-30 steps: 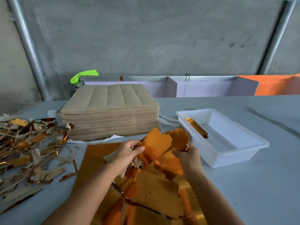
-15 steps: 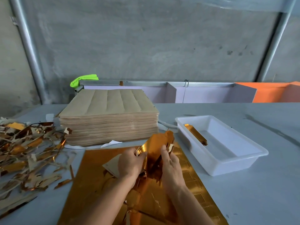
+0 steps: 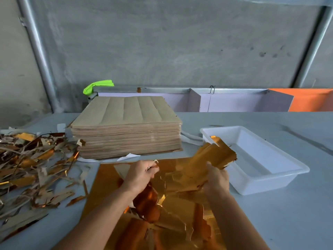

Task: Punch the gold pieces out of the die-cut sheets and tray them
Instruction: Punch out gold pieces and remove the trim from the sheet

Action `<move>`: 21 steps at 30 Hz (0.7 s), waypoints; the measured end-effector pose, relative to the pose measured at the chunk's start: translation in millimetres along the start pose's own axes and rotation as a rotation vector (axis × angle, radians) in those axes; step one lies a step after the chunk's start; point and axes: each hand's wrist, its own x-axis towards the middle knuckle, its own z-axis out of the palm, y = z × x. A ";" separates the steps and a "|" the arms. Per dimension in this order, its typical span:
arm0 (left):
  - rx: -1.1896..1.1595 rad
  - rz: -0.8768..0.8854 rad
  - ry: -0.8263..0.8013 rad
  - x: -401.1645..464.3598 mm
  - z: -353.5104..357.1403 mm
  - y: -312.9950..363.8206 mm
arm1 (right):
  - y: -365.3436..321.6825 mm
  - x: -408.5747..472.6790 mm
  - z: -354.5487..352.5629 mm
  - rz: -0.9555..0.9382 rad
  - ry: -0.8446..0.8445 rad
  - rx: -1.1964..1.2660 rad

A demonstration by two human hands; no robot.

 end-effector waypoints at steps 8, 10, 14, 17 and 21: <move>0.400 0.094 -0.344 -3.5 2.2 -6.9 | -4.9 10.2 -45.0 -0.047 0.009 0.016; 0.503 0.114 -0.435 -8.2 17.1 -6.8 | 1.3 7.5 -51.1 -0.056 -0.020 0.010; 0.526 0.091 -0.552 -12.5 31.7 -11.1 | 10.0 5.1 -57.4 -0.053 -0.037 0.026; 0.514 0.100 -0.529 -12.6 31.3 -10.7 | 14.2 5.9 -58.4 -0.036 -0.041 0.032; 0.485 0.095 -0.439 -12.4 30.7 -6.3 | 17.7 2.3 -56.1 -0.072 -0.046 -0.010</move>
